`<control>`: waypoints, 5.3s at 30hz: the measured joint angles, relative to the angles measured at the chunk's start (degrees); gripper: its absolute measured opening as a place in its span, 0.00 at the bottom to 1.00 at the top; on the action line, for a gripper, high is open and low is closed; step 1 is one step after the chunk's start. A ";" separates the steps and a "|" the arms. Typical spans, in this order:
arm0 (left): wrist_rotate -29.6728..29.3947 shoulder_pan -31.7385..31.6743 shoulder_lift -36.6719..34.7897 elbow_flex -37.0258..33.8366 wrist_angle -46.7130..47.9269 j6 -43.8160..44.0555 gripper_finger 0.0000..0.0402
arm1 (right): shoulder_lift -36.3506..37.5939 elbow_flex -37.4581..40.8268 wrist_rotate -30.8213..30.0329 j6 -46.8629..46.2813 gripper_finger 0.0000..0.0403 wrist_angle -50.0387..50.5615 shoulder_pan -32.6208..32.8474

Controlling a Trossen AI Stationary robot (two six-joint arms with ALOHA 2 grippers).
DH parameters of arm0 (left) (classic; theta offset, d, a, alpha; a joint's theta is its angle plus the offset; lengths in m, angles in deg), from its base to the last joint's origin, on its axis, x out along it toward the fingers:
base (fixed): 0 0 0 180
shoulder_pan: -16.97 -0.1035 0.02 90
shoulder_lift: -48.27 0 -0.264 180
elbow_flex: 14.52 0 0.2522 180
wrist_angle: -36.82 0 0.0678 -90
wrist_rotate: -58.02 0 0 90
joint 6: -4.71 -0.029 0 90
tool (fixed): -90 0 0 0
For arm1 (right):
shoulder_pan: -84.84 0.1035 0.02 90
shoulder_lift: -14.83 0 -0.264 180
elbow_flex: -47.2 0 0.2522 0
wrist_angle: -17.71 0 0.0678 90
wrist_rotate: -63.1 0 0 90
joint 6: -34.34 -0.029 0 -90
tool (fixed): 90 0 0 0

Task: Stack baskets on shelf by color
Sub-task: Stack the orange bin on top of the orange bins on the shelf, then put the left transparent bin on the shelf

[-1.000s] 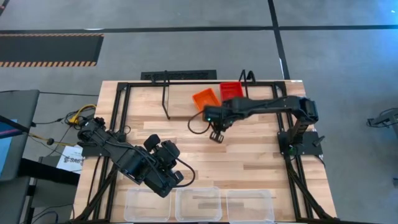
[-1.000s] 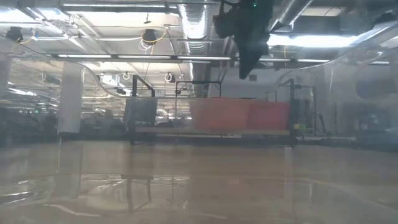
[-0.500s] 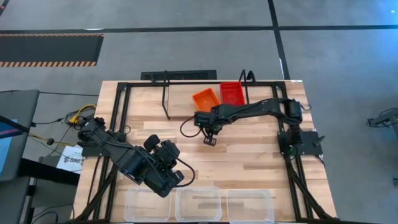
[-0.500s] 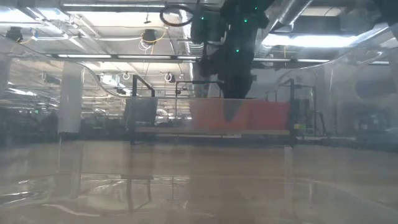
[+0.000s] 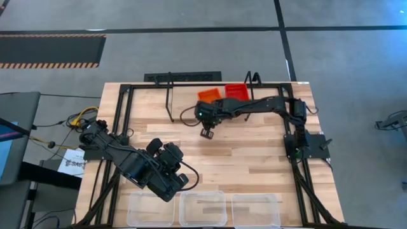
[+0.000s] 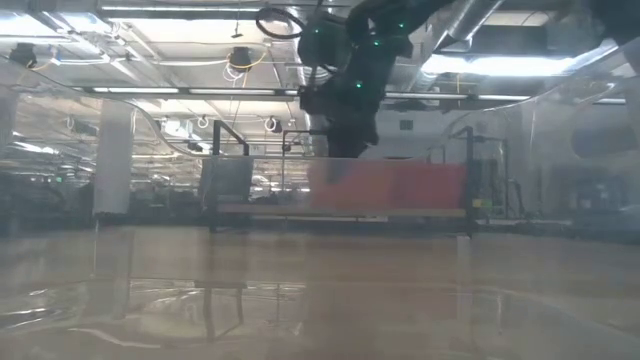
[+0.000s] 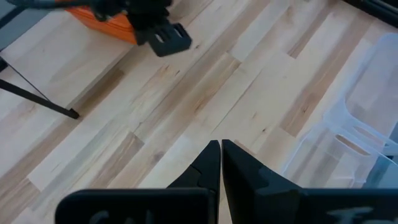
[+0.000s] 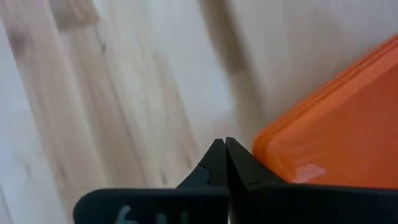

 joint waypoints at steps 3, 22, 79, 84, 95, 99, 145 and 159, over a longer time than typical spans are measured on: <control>0.00 0.00 0.00 0.00 0.00 0.04 0.01 | 0.00 -1.93 -0.11 1.13 0.00 -1.28 -1.14; 2.14 0.02 0.00 -0.05 -0.01 -3.96 0.01 | 2.92 -5.19 2.70 -0.66 0.00 -0.25 -1.13; 41.38 4.38 0.02 -46.88 -31.45 -15.48 0.12 | 36.64 -7.56 -12.37 -12.14 0.00 6.23 27.50; 40.70 2.81 0.02 -46.88 -30.45 -12.17 0.01 | 36.59 -7.56 -12.37 -11.89 0.00 6.40 27.48; 30.42 -3.78 -7.22 -43.54 -18.38 -6.02 0.00 | 41.77 -7.56 -12.99 -7.86 0.00 9.10 26.00; 16.91 -6.53 -15.10 -40.55 -17.77 1.97 0.00 | 45.22 -7.56 -16.65 -7.35 0.00 12.73 24.98; 12.99 -58.90 -19.47 -39.71 -34.49 -10.77 0.00 | 50.58 -7.56 -27.28 -3.13 0.00 33.75 19.85; 20.32 -64.12 -10.45 -39.69 -40.31 -16.59 0.00 | 50.58 -7.56 -27.28 -3.13 0.00 33.74 19.85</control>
